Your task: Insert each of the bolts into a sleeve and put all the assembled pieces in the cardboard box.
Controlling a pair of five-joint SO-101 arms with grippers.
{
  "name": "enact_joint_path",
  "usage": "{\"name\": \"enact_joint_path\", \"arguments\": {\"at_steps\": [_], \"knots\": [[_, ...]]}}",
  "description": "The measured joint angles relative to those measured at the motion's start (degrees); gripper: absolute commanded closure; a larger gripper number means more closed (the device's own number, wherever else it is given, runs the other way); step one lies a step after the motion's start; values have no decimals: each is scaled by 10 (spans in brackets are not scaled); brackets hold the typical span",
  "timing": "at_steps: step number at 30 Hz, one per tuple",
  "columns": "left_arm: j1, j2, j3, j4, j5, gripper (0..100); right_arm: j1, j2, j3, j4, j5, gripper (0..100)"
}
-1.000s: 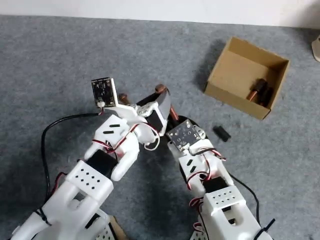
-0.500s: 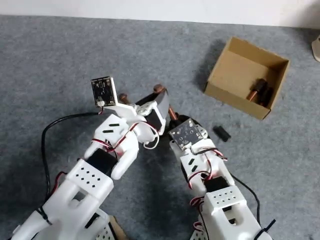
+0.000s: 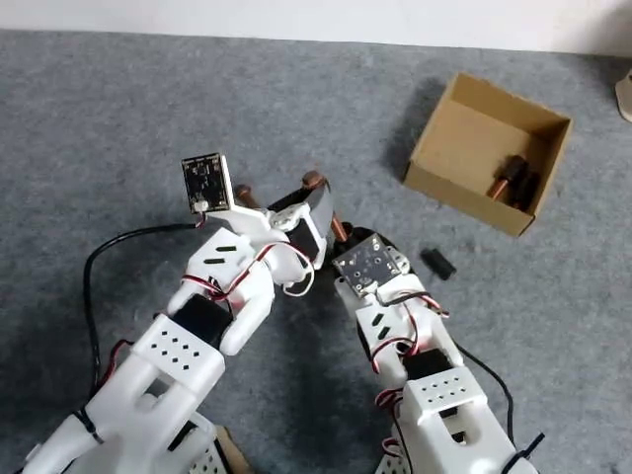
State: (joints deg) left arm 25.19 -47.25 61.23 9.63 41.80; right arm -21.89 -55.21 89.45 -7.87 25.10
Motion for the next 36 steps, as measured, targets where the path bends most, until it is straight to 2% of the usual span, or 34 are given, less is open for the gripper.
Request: {"name": "enact_joint_path", "arguments": {"at_steps": [5, 11, 18, 36], "knots": [[0, 0, 4, -4, -25, 995, 0, 0, 0, 0, 0, 994], [-3, 0, 37, -78, -29, 995, 0, 0, 0, 0, 0, 994], [-22, 0, 37, -117, -29, 995, 0, 0, 0, 0, 0, 994], [-19, 2, 54, -121, -29, 995, -8, 0, 0, 0, 0, 994]]}}
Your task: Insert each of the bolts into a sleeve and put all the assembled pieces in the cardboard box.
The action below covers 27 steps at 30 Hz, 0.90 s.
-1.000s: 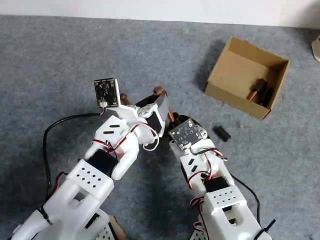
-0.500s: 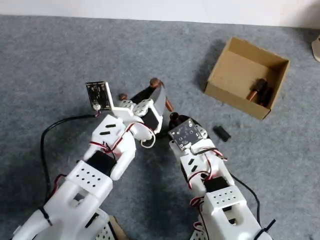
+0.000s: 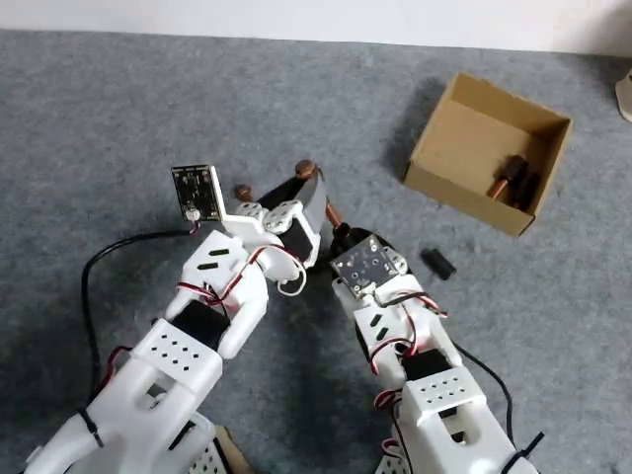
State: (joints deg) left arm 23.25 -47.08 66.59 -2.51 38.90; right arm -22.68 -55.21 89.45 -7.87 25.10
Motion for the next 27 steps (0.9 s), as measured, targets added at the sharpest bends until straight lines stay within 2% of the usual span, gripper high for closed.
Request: {"name": "enact_joint_path", "arguments": {"at_steps": [22, 27], "knots": [[19, 0, 0, 14, 0, 995, 7, 0, 0, 0, -11, 994], [19, 0, 0, 14, 0, 995, 7, 0, 0, 46, -30, 994]]}}
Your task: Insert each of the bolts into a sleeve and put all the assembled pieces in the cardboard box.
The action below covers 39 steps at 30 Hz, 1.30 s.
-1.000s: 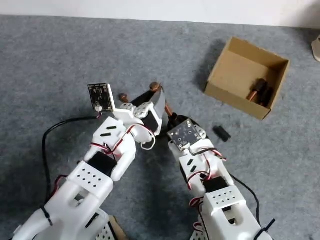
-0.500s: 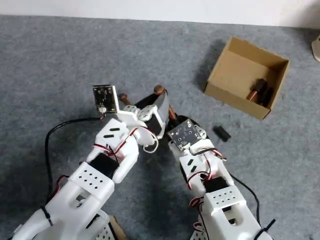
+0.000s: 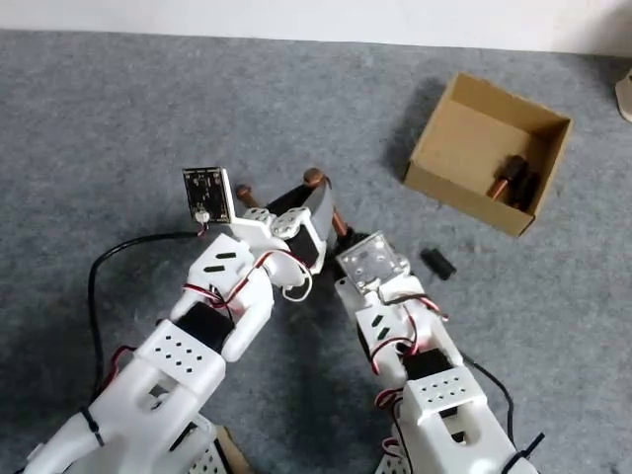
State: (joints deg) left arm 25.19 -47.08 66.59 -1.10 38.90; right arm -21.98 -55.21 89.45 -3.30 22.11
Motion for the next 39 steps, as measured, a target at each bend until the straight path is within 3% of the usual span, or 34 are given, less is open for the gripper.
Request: {"name": "enact_joint_path", "arguments": {"at_steps": [29, 39], "knots": [[0, 0, 0, -1, -52, 995, -33, -1, -22, 15, -37, 994], [-1, 0, 26, -49, -79, 995, -33, 0, -22, 15, -37, 994]]}}
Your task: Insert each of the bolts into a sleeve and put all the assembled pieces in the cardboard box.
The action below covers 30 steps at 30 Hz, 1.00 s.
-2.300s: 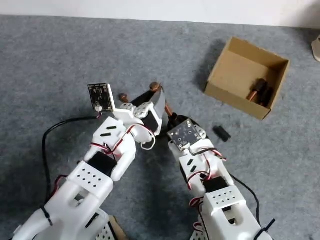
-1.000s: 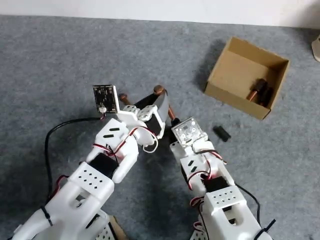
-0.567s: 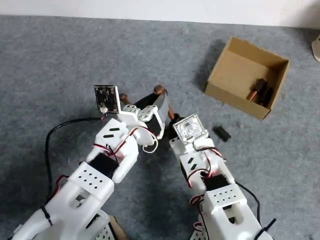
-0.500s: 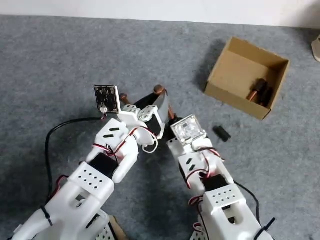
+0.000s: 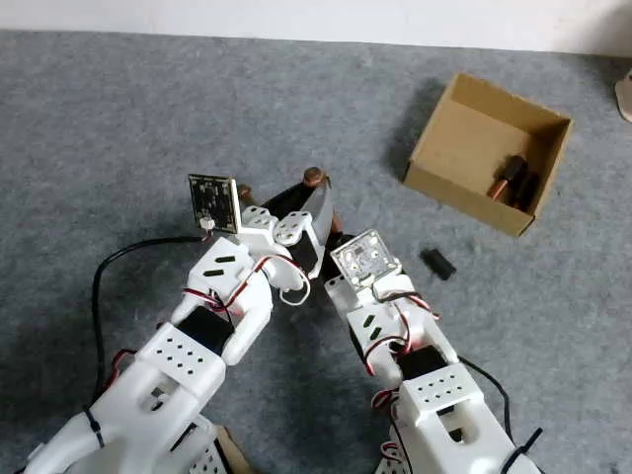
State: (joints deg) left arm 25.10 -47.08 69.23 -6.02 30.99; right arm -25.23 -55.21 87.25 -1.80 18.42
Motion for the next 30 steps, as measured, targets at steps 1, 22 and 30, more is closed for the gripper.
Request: {"name": "enact_joint_path", "arguments": {"at_steps": [1, 22, 30], "knots": [[0, 0, 0, 0, -4, 995, 0, 0, 0, 0, 0, 994], [30, -1, 6, 13, -12, 995, 20, 0, -6, 1, 0, 994], [30, -1, 6, 13, -10, 995, 20, 0, -6, 1, 0, 994]]}}
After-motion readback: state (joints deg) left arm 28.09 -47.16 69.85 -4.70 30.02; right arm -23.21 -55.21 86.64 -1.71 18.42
